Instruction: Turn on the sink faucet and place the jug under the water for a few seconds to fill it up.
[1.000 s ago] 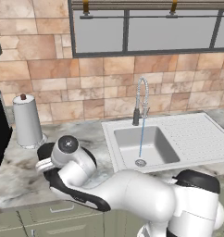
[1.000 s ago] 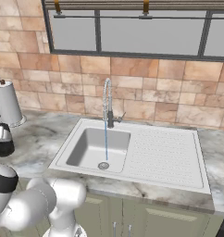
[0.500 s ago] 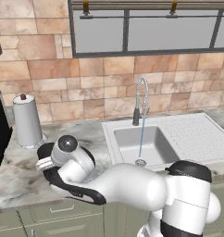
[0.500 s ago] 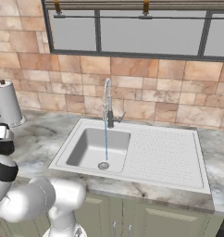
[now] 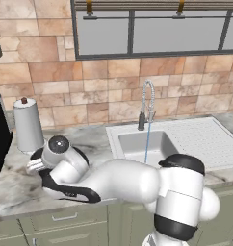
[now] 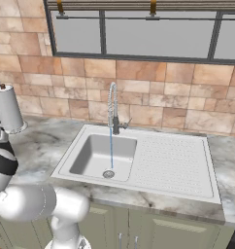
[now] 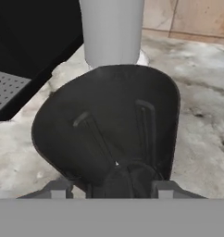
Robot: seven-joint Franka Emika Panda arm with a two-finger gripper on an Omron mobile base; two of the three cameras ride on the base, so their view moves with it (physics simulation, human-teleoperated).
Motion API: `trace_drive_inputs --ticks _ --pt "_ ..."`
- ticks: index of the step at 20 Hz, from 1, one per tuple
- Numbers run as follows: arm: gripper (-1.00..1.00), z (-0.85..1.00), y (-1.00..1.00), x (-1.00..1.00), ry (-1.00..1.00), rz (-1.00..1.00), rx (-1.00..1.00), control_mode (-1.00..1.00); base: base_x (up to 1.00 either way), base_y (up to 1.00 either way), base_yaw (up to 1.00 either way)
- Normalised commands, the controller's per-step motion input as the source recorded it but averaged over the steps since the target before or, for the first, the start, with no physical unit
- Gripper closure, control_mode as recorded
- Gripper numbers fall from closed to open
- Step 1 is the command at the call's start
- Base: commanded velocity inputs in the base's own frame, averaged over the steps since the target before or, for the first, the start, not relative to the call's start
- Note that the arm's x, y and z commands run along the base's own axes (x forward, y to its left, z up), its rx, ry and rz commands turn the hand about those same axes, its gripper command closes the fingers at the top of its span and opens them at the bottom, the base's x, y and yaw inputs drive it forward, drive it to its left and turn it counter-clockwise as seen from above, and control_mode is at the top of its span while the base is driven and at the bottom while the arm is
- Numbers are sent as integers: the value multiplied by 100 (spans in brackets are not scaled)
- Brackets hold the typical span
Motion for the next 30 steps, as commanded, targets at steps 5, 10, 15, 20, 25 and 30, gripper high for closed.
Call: trace_drive_inputs --ticks 5,10,15,20,25,30 --pt "100 -22 6 11 2 0 0 -100 0 0 0" --pt "100 -13 0 6 1 0 0 -100 0 0 0" --pt "100 0 0 0 0 0 0 -100 0 0 0" --pt "100 0 0 0 0 0 1 -100 0 0 0" --pt "100 0 -5 0 0 1 7 -100 0 0 0" --pt "100 40 -15 -1 -10 15 13 -100 0 0 0"
